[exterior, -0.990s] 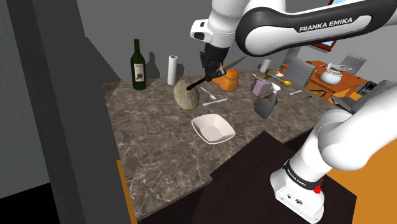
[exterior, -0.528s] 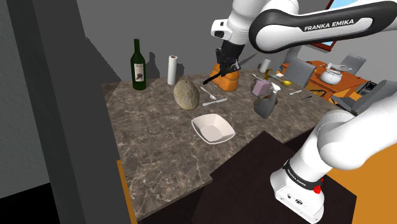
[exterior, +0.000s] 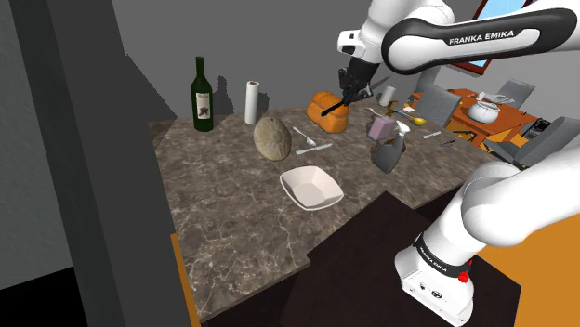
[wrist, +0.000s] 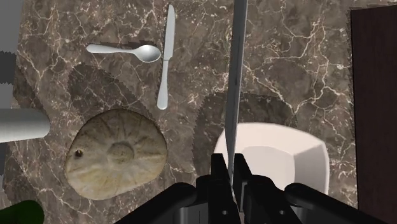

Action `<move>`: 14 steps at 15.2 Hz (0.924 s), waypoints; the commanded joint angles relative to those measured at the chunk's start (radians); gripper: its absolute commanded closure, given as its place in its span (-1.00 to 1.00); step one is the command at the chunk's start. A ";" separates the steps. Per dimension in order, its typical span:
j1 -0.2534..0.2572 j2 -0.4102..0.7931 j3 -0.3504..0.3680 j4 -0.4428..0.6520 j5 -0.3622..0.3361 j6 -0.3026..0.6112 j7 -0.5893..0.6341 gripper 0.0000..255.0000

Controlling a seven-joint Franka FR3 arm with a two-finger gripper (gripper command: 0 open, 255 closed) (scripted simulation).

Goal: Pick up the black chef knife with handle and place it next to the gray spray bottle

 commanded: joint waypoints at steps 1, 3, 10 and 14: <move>-0.020 0.006 -0.044 0.005 -0.013 0.017 -0.053 1.00; -0.038 0.007 -0.086 0.005 -0.024 0.033 -0.103 1.00; -0.093 0.048 -0.237 0.042 -0.047 0.091 -0.282 1.00; -0.112 0.096 -0.326 0.089 -0.041 0.123 -0.391 1.00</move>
